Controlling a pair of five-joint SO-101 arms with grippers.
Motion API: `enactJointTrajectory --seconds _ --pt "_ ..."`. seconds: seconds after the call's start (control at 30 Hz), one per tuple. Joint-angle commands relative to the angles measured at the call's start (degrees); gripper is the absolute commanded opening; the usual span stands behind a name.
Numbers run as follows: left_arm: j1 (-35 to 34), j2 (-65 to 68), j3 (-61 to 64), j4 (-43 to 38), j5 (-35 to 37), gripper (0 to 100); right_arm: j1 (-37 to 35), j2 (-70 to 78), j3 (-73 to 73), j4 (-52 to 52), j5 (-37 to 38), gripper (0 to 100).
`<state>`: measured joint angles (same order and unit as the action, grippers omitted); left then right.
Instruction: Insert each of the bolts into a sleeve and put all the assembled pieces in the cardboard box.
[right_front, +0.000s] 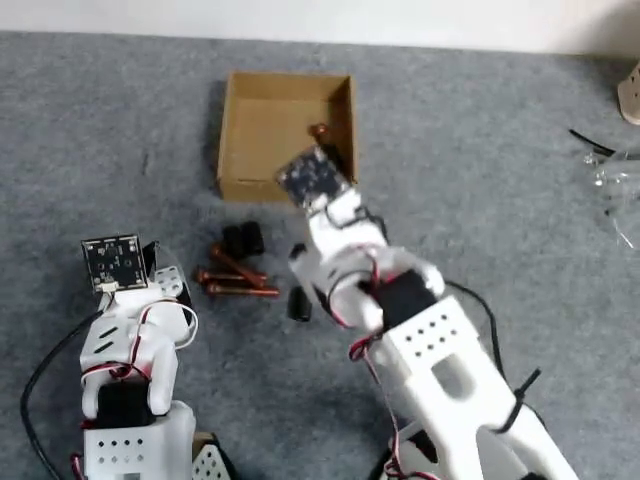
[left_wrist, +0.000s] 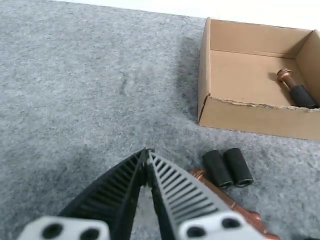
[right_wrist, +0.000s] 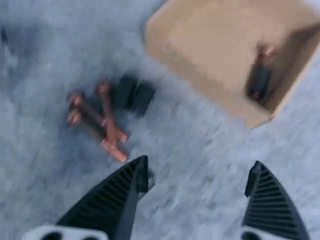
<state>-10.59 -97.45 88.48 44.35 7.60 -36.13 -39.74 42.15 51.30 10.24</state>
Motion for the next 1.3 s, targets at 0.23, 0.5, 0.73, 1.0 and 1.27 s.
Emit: enactJointTrajectory --seconds 0.23,0.5,0.73,1.0,1.27 --pt "0.0 -0.5 -0.6 -1.1 -0.3 1 -2.4 -3.2 6.7 0.0 -22.2 28.9" --pt "0.0 -0.5 -0.5 -1.8 -0.3 1 -15.4 -3.4 19.7 -3.9 -22.2 28.9" --pt "0.0 -0.5 -0.5 -1.8 -0.3 1 -16.5 -3.2 25.7 -11.5 -30.8 28.9" --pt "0.0 -0.5 -0.5 -1.8 -0.3 1 -16.5 -3.0 25.7 -18.0 -36.8 28.9" --pt "0.0 -0.5 -0.5 -1.8 -0.3 1 -14.5 -2.2 23.3 -18.3 -39.8 28.9"
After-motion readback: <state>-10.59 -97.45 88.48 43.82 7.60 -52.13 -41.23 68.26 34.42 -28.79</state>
